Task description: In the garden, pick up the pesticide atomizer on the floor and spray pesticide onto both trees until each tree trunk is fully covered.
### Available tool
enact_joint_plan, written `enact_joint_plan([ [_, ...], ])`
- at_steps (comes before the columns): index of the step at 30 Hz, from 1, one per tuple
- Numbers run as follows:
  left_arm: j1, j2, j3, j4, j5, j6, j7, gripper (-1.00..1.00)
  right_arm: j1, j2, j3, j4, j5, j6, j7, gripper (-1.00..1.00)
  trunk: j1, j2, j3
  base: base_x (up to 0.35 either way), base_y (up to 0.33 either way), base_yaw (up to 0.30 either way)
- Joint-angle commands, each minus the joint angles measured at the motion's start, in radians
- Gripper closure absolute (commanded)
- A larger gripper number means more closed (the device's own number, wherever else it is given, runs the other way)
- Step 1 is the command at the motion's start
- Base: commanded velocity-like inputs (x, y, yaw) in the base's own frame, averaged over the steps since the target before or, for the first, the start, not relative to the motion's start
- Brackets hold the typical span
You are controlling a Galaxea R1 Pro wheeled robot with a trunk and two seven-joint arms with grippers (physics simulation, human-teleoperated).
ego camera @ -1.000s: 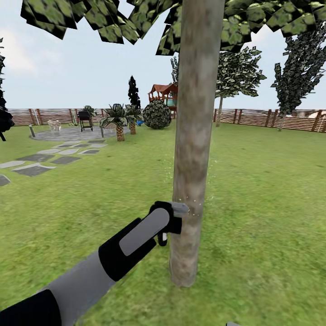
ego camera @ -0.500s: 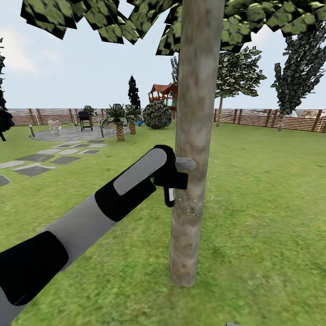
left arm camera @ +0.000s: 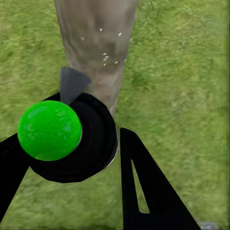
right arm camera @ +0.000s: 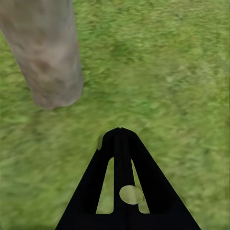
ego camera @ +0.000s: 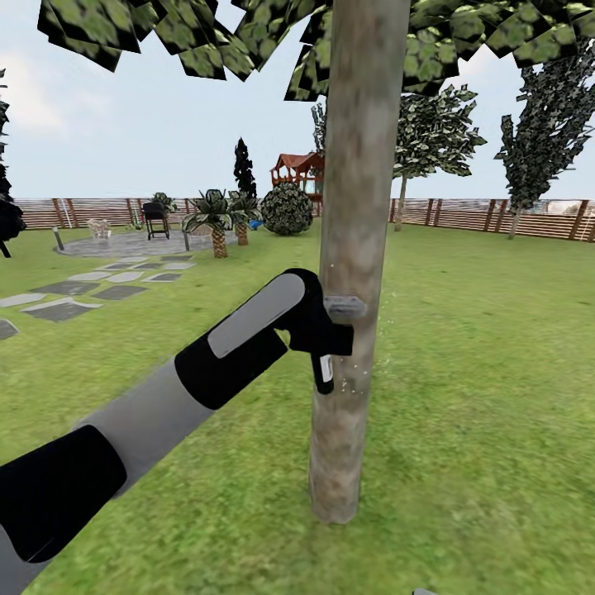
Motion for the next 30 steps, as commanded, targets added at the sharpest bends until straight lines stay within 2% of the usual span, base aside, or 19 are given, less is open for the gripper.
enact_joint_plan([
  [1, 0.021, 0.0, -0.001, -0.001, 0.005, 0.012, 0.003, 1.0, -0.001, -0.001, 0.005, 0.0, -0.008, -0.005, -0.004, 1.0, 0.0, -0.002, -0.002, 0.0, 0.0, 0.0],
  [6, 0.131, 0.004, -0.005, -0.001, -0.005, 0.015, -0.012, 1.0, -0.001, -0.001, 0.006, 0.0, -0.008, -0.005, -0.004, 1.0, 0.0, -0.002, -0.002, 0.0, 0.0, 0.0],
  [7, 0.161, 0.006, -0.006, -0.001, -0.022, 0.017, -0.013, 1.0, -0.001, -0.001, 0.006, 0.0, -0.008, -0.005, -0.004, 1.0, 0.0, -0.002, -0.002, 0.0, 0.0, 0.0],
  [9, 0.223, 0.006, -0.006, -0.001, -0.1, 0.019, -0.02, 1.0, -0.001, -0.001, 0.006, 0.0, -0.008, -0.005, -0.004, 1.0, 0.0, -0.002, -0.002, 0.0, 0.0, 0.0],
  [11, 0.278, 0.006, -0.007, 0.0, -0.174, 0.021, -0.053, 1.0, -0.001, 0.0, 0.006, 0.0, -0.008, -0.005, -0.004, 1.0, 0.0, -0.002, -0.002, 0.0, 0.0, 0.0],
  [12, 0.294, 0.008, -0.008, 0.001, -0.198, 0.021, -0.072, 1.0, -0.001, 0.0, 0.006, 0.0, -0.008, -0.005, -0.004, 1.0, 0.0, -0.002, -0.002, 0.0, 0.0, 0.0],
  [14, 0.311, 0.009, -0.016, 0.004, -0.224, 0.021, -0.093, 1.0, -0.001, 0.0, 0.006, 0.0, -0.008, -0.005, -0.004, 1.0, 0.0, -0.002, -0.002, 0.0, 0.0, 0.0],
  [19, 0.321, 0.008, -0.052, 0.006, -0.239, 0.021, -0.113, 1.0, -0.001, 0.0, 0.006, 0.0, -0.008, -0.005, -0.004, 1.0, 0.0, -0.002, -0.002, 0.0, 0.0, 0.0],
  [24, 0.321, 0.004, -0.059, -0.001, -0.239, 0.031, -0.128, 1.0, -0.001, 0.0, 0.006, 0.0, -0.008, -0.005, -0.004, 1.0, 0.0, -0.002, -0.002, 0.0, 0.0, 0.0],
  [27, 0.315, 0.001, -0.06, -0.01, -0.235, 0.058, -0.163, 1.0, -0.001, 0.0, 0.006, 0.0, -0.008, -0.005, -0.004, 1.0, 0.0, -0.002, -0.002, 0.0, 0.0, 0.0],
  [30, 0.312, 0.001, -0.06, -0.031, -0.234, 0.072, -0.224, 1.0, -0.001, 0.0, 0.008, 0.0, -0.007, -0.005, -0.004, 1.0, 0.0, -0.002, -0.002, 0.0, 0.0, 0.0],
])
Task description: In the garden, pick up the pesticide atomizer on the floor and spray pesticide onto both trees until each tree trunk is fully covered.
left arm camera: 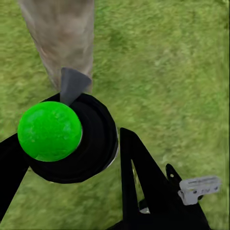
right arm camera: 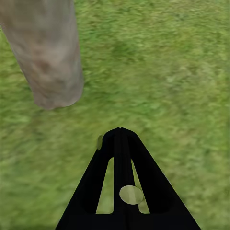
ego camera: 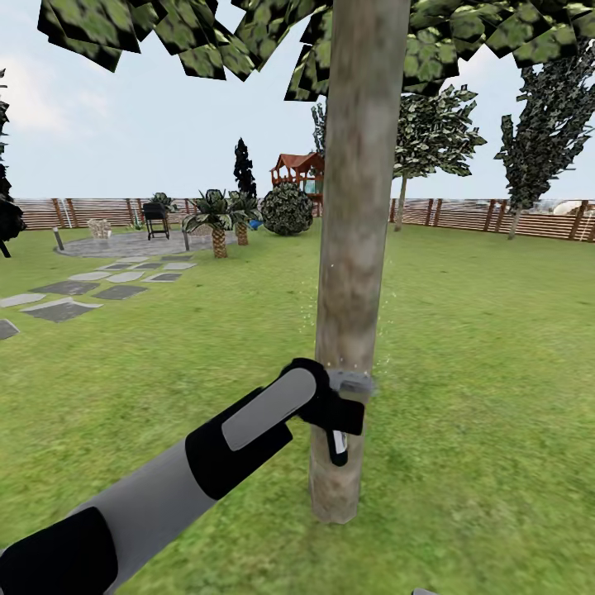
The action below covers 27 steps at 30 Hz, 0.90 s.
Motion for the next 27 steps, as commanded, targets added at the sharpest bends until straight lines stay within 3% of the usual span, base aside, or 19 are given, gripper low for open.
enact_joint_plan([
  [1, -0.002, 0.0, 0.0, -0.007, 0.007, 0.009, 0.004, 1.0, -0.001, 0.0, 0.006, 0.0, -0.008, -0.004, -0.005, 1.0, 0.001, -0.002, -0.002, 0.0, 0.0, 0.0],
  [9, 0.0, 0.01, 0.001, -0.128, -0.008, 0.012, -0.005, 1.0, -0.001, -0.001, 0.009, 0.0, -0.007, -0.004, -0.005, 1.0, 0.001, -0.002, -0.002, 0.0, 0.0, 0.0],
  [10, 0.002, 0.012, 0.002, -0.136, -0.032, 0.009, -0.004, 1.0, -0.001, -0.001, 0.009, 0.0, -0.007, -0.005, -0.005, 1.0, 0.001, -0.002, -0.002, 0.0, 0.0, 0.0],
  [12, 0.005, 0.015, 0.004, -0.146, -0.142, 0.003, -0.006, 1.0, -0.001, -0.001, 0.009, 0.0, -0.007, -0.005, -0.005, 1.0, 0.001, -0.002, -0.002, 0.0, 0.0, 0.0],
  [13, 0.006, 0.015, 0.004, -0.148, -0.176, 0.001, -0.007, 1.0, -0.001, -0.001, 0.009, 0.0, -0.007, -0.004, -0.005, 1.0, 0.001, -0.002, -0.002, 0.0, 0.0, 0.0],
  [15, 0.009, 0.013, 0.004, -0.157, -0.295, -0.02, -0.021, 1.0, -0.001, -0.001, 0.01, 0.0, -0.007, -0.004, -0.004, 1.0, 0.001, -0.002, -0.002, 0.0, 0.0, 0.0],
  [16, 0.011, 0.014, 0.003, -0.16, -0.334, -0.042, -0.036, 1.0, -0.001, -0.001, 0.01, 0.0, -0.007, -0.004, -0.004, 1.0, 0.001, -0.002, -0.002, 0.0, 0.0, 0.0],
  [21, 0.015, 0.016, 0.0, -0.165, -0.413, -0.149, -0.06, 1.0, -0.001, -0.001, 0.01, 0.001, -0.007, -0.004, -0.003, 1.0, 0.001, -0.002, -0.002, 0.0, 0.0, 0.0],
  [23, 0.033, 0.016, -0.007, -0.166, -0.461, -0.175, -0.067, 1.0, -0.001, -0.001, 0.009, 0.002, -0.007, -0.004, -0.003, 1.0, 0.001, -0.002, -0.002, 0.0, 0.0, 0.0],
  [27, 0.09, 0.014, -0.011, -0.171, -0.491, -0.184, -0.077, 1.0, -0.001, -0.001, 0.008, 0.006, -0.007, -0.003, -0.003, 1.0, 0.001, -0.002, -0.002, 0.0, 0.0, 0.0],
])
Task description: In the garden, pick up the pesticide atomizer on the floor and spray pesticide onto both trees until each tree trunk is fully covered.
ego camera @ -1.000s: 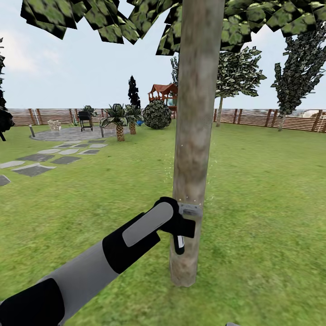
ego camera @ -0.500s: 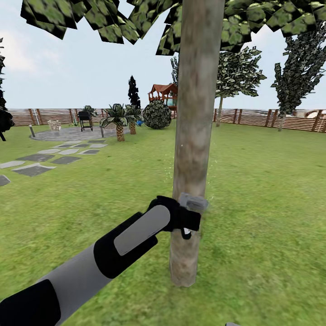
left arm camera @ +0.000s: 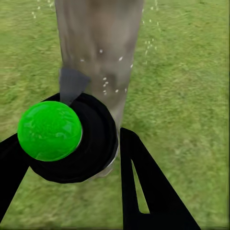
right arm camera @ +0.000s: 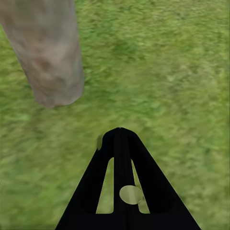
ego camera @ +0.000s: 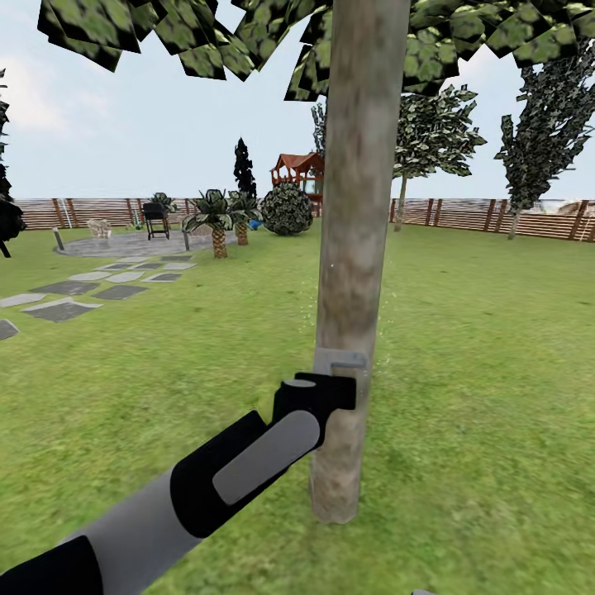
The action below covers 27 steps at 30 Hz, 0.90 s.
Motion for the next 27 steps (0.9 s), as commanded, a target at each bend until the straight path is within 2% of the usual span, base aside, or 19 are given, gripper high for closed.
enact_joint_plan([
  [1, 0.005, -0.001, -0.001, -0.005, 0.002, 0.008, 0.006, 1.0, -0.001, 0.0, 0.005, 0.001, -0.008, -0.004, -0.005, 1.0, 0.0, -0.002, -0.002, 0.0, 0.0, 0.0],
  [10, 0.017, -0.007, -0.001, -0.023, 0.012, 0.034, 0.014, 1.0, -0.001, 0.0, 0.006, 0.003, -0.008, -0.005, -0.005, 1.0, 0.0, -0.002, -0.002, 0.0, 0.0, 0.0],
  [13, 0.017, -0.009, -0.002, -0.026, 0.06, 0.084, 0.017, 1.0, -0.001, 0.0, 0.006, 0.003, -0.008, -0.005, -0.005, 1.0, 0.0, -0.002, -0.002, 0.0, 0.0, 0.0],
  [16, 0.017, -0.011, -0.002, -0.025, 0.109, 0.175, 0.012, 1.0, -0.001, 0.0, 0.007, 0.005, -0.008, -0.005, -0.005, 1.0, 0.0, -0.002, -0.002, 0.0, 0.0, 0.0],
  [18, 0.016, -0.012, -0.002, -0.022, 0.142, 0.211, 0.007, 1.0, -0.001, 0.0, 0.007, 0.006, -0.008, -0.005, -0.005, 1.0, 0.0, -0.002, -0.002, 0.0, 0.0, 0.0],
  [21, 0.016, -0.012, -0.002, -0.02, 0.182, 0.232, 0.005, 1.0, -0.001, 0.001, 0.008, 0.006, -0.007, -0.005, -0.005, 1.0, 0.0, -0.002, -0.002, 0.0, 0.0, 0.0],
  [25, 0.014, -0.014, -0.002, -0.029, 0.201, 0.241, 0.006, 1.0, -0.001, 0.001, 0.009, 0.006, -0.007, -0.006, -0.004, 1.0, 0.0, -0.002, -0.002, 0.029, 0.0, 0.0],
  [27, 0.013, -0.015, -0.002, -0.035, 0.222, 0.242, 0.006, 1.0, -0.001, 0.001, 0.009, 0.006, -0.006, -0.007, -0.004, 1.0, 0.0, -0.002, -0.002, 0.203, 0.0, 0.0],
])
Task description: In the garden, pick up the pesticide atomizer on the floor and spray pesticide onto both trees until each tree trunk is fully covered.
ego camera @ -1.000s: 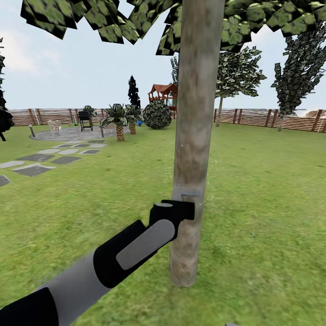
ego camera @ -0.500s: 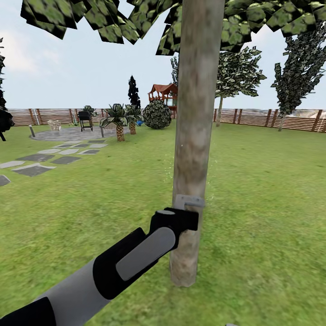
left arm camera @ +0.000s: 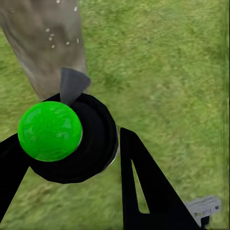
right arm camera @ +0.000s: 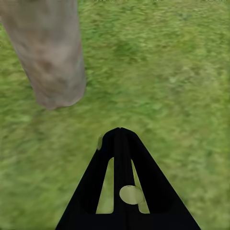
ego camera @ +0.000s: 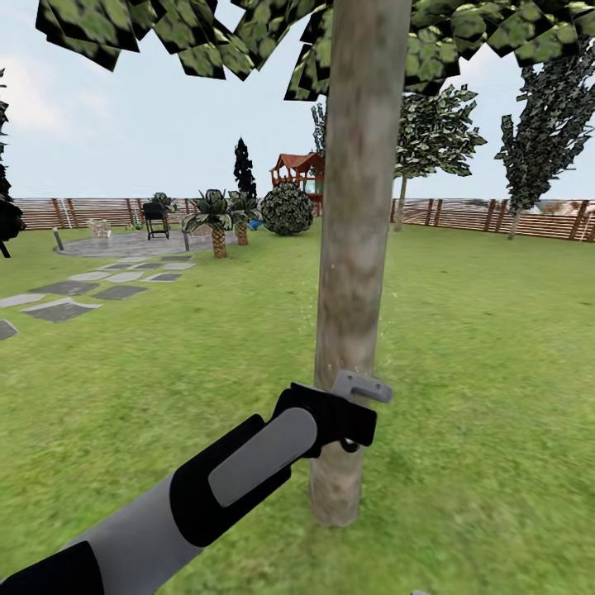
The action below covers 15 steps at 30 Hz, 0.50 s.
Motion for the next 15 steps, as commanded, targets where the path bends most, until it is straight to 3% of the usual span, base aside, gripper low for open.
enact_joint_plan([
  [1, -0.001, -0.001, 0.0, -0.002, 0.015, 0.006, 0.011, 1.0, -0.001, -0.001, 0.006, 0.0, -0.007, -0.004, -0.005, 1.0, 0.001, -0.002, -0.002, 0.251, 0.0, 0.0],
  [5, -0.001, 0.0, 0.001, -0.004, 0.027, 0.006, 0.011, 1.0, -0.001, -0.001, 0.006, 0.0, -0.008, -0.004, -0.005, 1.0, 0.001, -0.002, -0.002, 0.172, 0.0, 0.0],
  [12, 0.001, 0.002, 0.009, -0.003, 0.032, -0.003, 0.007, 1.0, -0.001, -0.001, 0.006, 0.001, -0.008, -0.005, -0.005, 1.0, 0.001, -0.002, -0.002, 0.027, 0.0, 0.0],
  [15, 0.001, 0.002, 0.005, -0.003, 0.03, -0.001, -0.03, 1.0, -0.001, -0.001, 0.006, 0.001, -0.008, -0.005, -0.005, 1.0, 0.001, -0.002, -0.002, 0.002, 0.0, 0.0],
])
